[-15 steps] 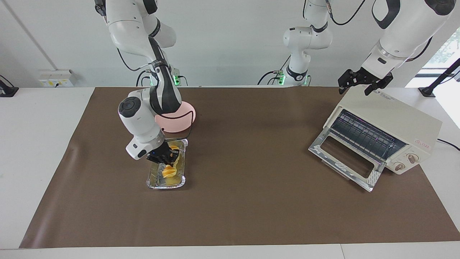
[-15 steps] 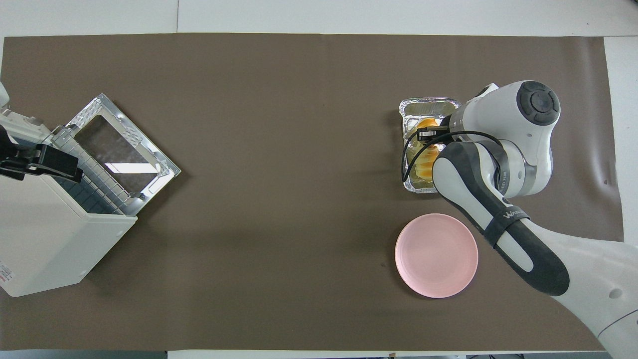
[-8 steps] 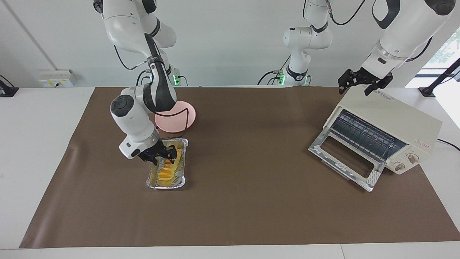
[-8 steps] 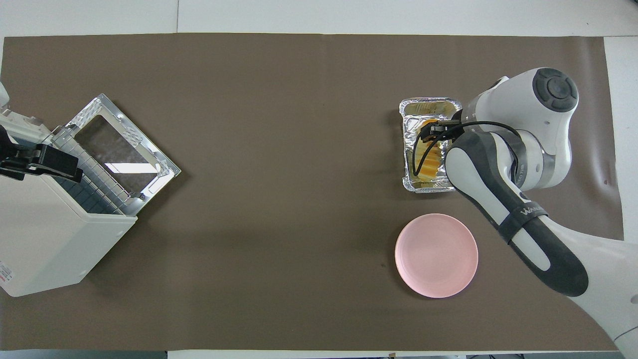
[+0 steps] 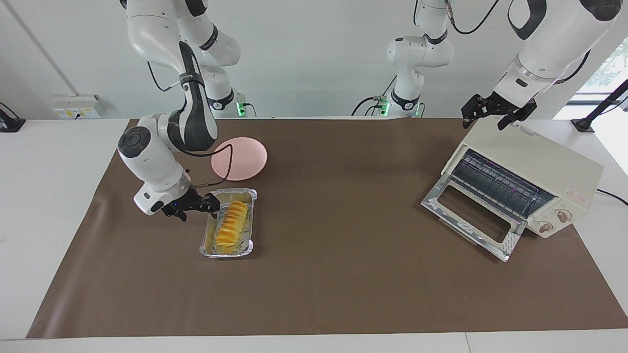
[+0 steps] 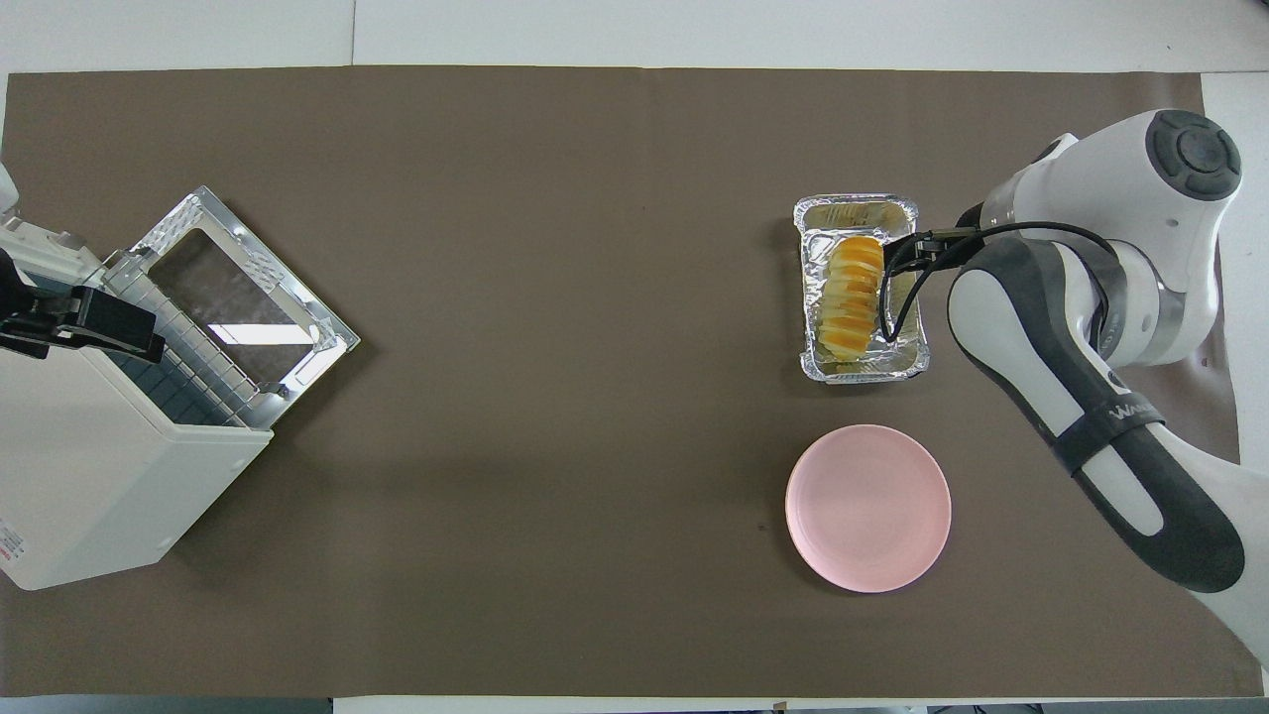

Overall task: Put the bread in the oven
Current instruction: 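Push the foil tray with the right gripper toward the toaster oven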

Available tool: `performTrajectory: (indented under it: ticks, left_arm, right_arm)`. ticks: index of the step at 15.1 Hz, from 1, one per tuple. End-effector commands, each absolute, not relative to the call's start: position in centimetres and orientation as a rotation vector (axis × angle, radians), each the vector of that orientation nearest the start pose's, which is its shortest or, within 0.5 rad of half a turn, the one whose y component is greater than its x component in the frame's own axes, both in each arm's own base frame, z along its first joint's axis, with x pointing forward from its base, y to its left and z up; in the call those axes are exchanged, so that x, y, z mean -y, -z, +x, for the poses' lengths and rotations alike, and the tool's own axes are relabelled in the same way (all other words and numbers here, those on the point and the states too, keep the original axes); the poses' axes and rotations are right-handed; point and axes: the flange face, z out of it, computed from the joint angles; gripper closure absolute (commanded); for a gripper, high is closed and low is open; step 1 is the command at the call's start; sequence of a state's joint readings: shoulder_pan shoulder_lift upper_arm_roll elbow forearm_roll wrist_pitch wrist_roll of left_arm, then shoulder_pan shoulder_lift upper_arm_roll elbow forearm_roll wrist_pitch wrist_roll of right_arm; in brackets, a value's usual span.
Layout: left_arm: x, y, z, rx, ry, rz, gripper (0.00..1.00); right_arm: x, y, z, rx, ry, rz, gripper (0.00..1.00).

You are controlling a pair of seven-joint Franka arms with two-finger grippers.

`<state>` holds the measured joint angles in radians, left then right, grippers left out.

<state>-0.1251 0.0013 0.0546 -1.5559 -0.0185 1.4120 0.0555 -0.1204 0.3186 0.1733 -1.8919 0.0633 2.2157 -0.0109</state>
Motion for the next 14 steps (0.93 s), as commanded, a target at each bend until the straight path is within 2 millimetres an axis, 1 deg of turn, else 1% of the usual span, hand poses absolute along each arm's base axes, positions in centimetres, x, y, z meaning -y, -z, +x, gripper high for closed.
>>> performTrajectory:
  ticks: [1,2,5,6,7,8,9,10,11,14]
  left_arm:
    - [3.7,-62.0,52.7,-0.198,-0.234,-3.158,0.0]
    - [3.7,-62.0,52.7,-0.198,-0.234,-3.158,0.0]
    - [3.7,-62.0,52.7,-0.198,-0.234,-3.158,0.0]
    - [3.8,-62.0,52.7,-0.201,-0.234,-3.158,0.0]
    - [3.7,-62.0,52.7,-0.198,-0.234,-3.158,0.0]
    - [3.7,-62.0,52.7,-0.198,-0.234,-3.158,0.0]
    - [3.7,-62.0,52.7,-0.198,-0.234,-3.158,0.0]
    - [3.7,-62.0,52.7,-0.198,-0.234,-3.158,0.0]
    - [3.8,-62.0,52.7,-0.201,-0.234,-3.158,0.0]
    - [3.7,-62.0,52.7,-0.198,-0.234,-3.158,0.0]
  right_arm:
    - [-3.2,-33.0,60.6,0.052,0.039,-3.044,0.0]
    - [-3.2,-32.6,60.4,0.054,0.032,-3.045,0.0]
    - [-2.3,-31.3,59.7,0.036,0.031,-3.046,0.0]
    - [-2.2,-30.9,59.5,0.035,0.033,-3.046,0.02]
    - [-2.2,-30.9,59.5,0.035,0.033,-3.046,0.12]
    - [-2.3,-30.9,59.5,0.035,0.031,-3.046,0.29]
    - [-2.3,-30.9,59.5,0.035,0.029,-3.046,0.56]
    - [-2.3,-30.9,59.5,0.036,0.028,-3.046,0.8]
    - [-2.3,-30.9,59.5,0.038,0.024,-3.046,0.99]
    - [-2.5,-31.2,59.6,0.019,0.023,-3.037,1.0]
